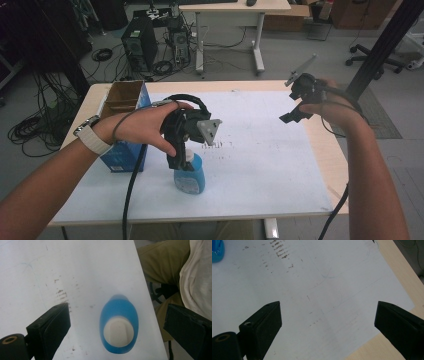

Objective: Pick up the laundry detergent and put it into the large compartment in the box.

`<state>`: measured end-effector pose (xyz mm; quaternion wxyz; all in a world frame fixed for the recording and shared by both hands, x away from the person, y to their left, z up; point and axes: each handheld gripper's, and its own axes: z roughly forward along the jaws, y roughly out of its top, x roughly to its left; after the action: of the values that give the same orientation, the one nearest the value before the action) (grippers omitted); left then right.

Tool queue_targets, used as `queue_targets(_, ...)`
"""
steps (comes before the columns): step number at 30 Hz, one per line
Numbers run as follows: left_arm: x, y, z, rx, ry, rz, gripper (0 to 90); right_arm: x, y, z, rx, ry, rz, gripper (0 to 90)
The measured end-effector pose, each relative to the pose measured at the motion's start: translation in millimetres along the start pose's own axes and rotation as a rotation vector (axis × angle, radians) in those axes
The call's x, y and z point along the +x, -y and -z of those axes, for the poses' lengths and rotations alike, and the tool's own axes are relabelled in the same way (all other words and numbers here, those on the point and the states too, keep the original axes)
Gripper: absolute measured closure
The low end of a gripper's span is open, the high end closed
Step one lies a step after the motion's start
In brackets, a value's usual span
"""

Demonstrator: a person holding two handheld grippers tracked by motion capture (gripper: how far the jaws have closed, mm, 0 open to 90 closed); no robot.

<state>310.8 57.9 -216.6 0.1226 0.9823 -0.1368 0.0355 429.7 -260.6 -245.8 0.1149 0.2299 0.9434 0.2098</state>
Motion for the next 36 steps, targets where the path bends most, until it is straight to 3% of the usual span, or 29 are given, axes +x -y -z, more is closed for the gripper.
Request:
queue_targets(7, 2.5, 4.8, -8.8, 0.028, -0.001, 0.003, 7.1, -0.4, -0.5, -1.1, 0.002, -0.001, -0.002, 7.5)
queue_targets(16, 2.5, 9.6, -16.3, 0.034, 0.023, 0.014, 7.3, -0.5, -0.7, -1.5, 0.006, -0.002, -0.003, 7.6)
queue_targets(36, 2.3, 19.0, -26.8, 0.042, 0.029, 0.025, 7.9, -0.3, -3.1, -4.8, 0.009, -0.007, -0.002, 7.6)
